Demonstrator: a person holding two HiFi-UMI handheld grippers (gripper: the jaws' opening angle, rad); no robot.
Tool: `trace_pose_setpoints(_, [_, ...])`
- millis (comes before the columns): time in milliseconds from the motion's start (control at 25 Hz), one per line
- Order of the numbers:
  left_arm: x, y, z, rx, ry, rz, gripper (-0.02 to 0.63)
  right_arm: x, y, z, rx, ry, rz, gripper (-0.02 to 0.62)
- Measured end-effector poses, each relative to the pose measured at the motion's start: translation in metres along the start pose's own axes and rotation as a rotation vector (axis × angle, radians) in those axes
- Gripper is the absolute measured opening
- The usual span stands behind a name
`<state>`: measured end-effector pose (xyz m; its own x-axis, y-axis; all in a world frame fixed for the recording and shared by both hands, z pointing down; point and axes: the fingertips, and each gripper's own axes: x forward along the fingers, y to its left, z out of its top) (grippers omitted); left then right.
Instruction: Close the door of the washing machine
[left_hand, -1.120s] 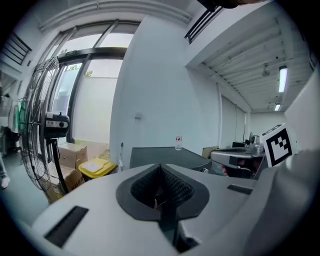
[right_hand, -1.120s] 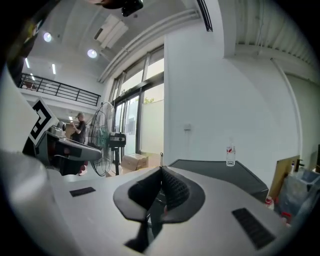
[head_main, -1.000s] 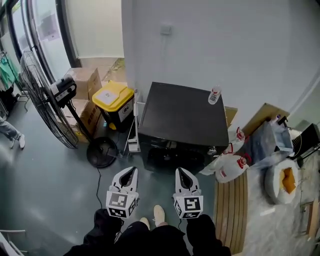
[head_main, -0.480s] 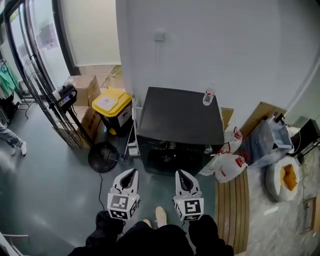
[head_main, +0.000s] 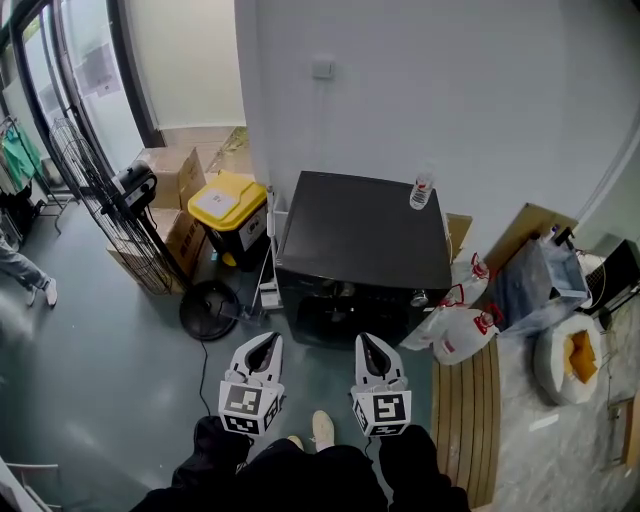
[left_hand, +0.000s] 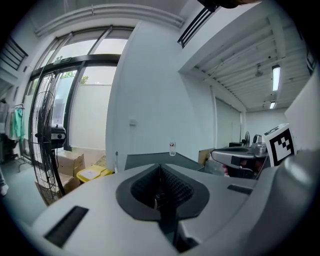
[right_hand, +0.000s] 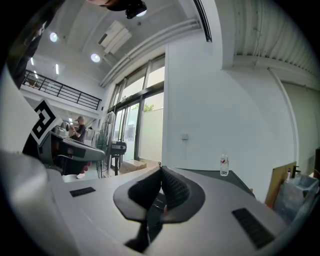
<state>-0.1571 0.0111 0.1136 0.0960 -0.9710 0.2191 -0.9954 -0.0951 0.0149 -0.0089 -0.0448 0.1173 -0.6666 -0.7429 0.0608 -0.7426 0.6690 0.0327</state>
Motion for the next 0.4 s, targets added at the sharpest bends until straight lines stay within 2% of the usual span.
trace_pose_setpoints(400, [0.0079,-0.0017,-0.0013,0.003,0.003,-0.015,0.025,0.0101,0.0011,0.0000,-0.002,0.001,0.009,0.017])
